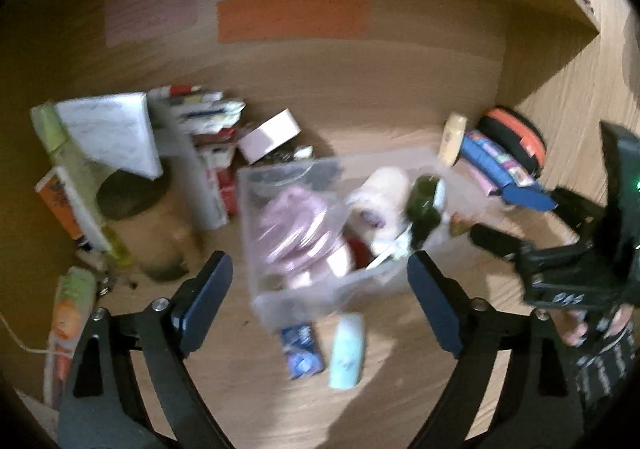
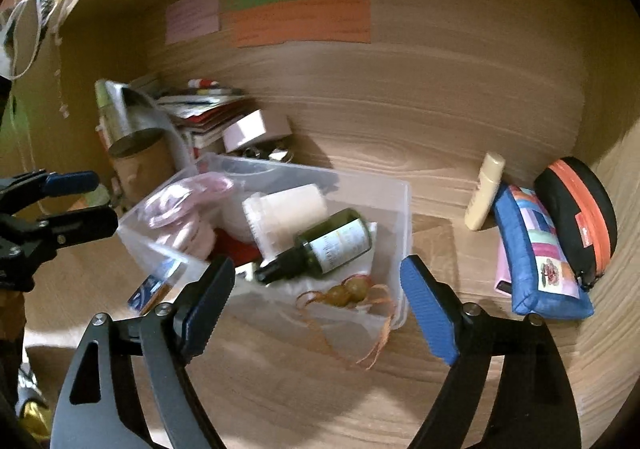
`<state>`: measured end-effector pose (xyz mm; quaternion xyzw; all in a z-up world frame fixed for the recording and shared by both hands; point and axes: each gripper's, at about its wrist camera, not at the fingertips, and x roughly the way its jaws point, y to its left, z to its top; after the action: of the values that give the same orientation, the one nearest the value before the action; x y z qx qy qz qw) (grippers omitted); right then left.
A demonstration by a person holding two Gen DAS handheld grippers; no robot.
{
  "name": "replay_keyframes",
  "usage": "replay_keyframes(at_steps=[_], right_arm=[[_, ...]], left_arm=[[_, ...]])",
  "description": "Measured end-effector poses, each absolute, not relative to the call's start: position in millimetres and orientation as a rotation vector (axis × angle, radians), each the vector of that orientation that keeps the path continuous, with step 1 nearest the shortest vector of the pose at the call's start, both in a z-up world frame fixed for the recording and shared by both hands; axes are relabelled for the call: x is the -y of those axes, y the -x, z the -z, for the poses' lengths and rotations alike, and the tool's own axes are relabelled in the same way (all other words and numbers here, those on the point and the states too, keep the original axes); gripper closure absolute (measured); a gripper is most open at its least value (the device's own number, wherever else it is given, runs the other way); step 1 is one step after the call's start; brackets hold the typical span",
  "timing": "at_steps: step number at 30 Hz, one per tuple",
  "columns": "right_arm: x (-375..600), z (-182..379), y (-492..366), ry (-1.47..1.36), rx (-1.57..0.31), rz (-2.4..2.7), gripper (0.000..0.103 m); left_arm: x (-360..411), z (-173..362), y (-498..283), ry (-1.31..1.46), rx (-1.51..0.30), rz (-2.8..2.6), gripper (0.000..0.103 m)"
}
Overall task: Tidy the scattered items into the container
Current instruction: 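Lower the tile and gourd ornament into the clear box and open both grippers, then grasp the blue Max card pack with the left gripper while the right grasps the light green bottle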
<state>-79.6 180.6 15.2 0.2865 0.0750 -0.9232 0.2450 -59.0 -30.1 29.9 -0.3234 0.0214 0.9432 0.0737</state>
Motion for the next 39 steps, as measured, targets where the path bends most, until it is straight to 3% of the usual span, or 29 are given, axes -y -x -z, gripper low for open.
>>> replay_keyframes(at_steps=[11, 13, 15, 27, 29, 30, 35, 39], right_arm=[[-157.1, -9.1, 48.1, -0.798, -0.354, 2.424, 0.02], [-155.0, -6.7, 45.2, -0.815, -0.343, 2.424, 0.02], [-154.4, -4.6, 42.8, -0.833, -0.31, 2.393, 0.02], [-122.7, 14.1, 32.5, -0.888, -0.341, 2.35, 0.022], [-114.1, 17.6, 32.9, -0.905, -0.352, 2.335, 0.023], [-107.1, 21.1, 34.1, -0.929, -0.357, 2.312, 0.025], [-87.0, 34.5, 39.7, -0.995, -0.387, 2.264, 0.033], [-73.1, 48.4, 50.8, -1.078, -0.377, 2.187, 0.056]], left_arm=[[50.4, 23.5, 55.3, 1.191, -0.144, -2.788, 0.015], [51.2, 33.1, 58.4, 1.231, -0.127, -2.749, 0.031], [51.1, 41.3, 62.0, 1.278, -0.108, -2.7, 0.039], [48.1, 58.2, 79.7, 1.358, -0.046, -2.633, 0.04], [47.0, 59.9, 80.6, 1.362, -0.063, -2.629, 0.049], [48.7, 62.0, 81.3, 1.37, -0.065, -2.625, 0.056], [63.2, 60.3, 77.7, 1.353, -0.013, -2.62, 0.058], [75.7, 60.4, 71.3, 1.329, 0.021, -2.608, 0.058]])
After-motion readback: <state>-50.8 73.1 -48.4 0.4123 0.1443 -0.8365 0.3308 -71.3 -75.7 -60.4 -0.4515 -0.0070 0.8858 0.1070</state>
